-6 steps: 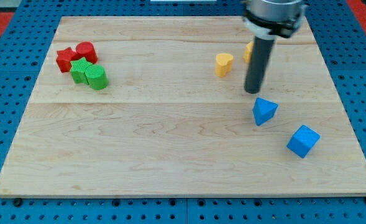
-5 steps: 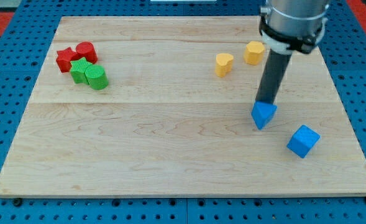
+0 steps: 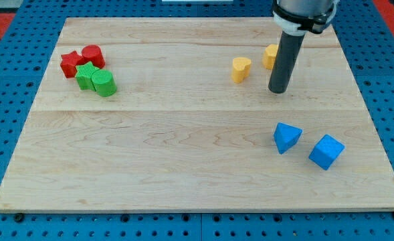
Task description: Keep yellow heart on left side of blue triangle
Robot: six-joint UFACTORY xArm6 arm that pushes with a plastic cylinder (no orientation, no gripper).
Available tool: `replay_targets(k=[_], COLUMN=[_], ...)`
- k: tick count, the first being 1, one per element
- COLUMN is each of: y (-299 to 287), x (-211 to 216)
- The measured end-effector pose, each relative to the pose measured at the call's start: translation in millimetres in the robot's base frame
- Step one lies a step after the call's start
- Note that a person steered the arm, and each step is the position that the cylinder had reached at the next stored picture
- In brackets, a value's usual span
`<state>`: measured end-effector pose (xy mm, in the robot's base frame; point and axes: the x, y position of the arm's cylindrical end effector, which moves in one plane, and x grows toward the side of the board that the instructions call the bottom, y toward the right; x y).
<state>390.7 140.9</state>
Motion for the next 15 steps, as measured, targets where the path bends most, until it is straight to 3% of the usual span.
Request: replay_targets(k=[5,7,8,9,10,11,13,14,15], y=[-1.5,-23.9,-84.8,-91.4,-69.4,-69.7,-17.3,-16.7,-48.3], x=[-67.1,-64.6,-78.0,-40.3,-41.2,-75.8,-1.3,26.5,25.8])
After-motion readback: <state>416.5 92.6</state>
